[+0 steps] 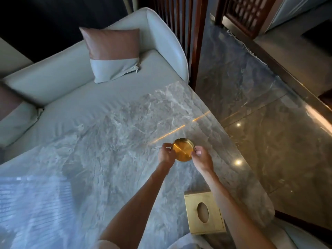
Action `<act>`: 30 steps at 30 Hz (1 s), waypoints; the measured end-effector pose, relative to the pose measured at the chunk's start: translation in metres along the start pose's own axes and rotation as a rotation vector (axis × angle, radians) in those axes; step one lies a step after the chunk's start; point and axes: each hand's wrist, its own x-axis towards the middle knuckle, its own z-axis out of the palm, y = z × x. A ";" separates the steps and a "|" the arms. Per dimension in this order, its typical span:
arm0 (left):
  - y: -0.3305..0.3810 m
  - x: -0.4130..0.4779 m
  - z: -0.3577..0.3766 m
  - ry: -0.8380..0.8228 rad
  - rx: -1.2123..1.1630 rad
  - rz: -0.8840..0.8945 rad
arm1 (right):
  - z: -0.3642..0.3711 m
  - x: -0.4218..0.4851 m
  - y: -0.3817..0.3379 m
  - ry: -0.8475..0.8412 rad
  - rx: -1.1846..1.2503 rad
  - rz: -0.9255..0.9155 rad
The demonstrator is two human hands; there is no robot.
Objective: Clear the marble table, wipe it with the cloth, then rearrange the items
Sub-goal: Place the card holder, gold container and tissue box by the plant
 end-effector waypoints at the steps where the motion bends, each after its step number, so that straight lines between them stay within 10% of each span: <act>1: -0.001 -0.007 -0.011 0.035 -0.002 0.015 | 0.008 -0.011 -0.005 0.006 0.010 -0.009; 23: -0.338 -0.272 -0.351 0.593 -0.714 -0.232 | 0.357 -0.341 -0.025 -0.602 -0.354 -0.288; 30: -0.438 -0.336 -0.467 0.653 -0.750 -0.270 | 0.472 -0.452 -0.029 -0.901 -0.092 0.174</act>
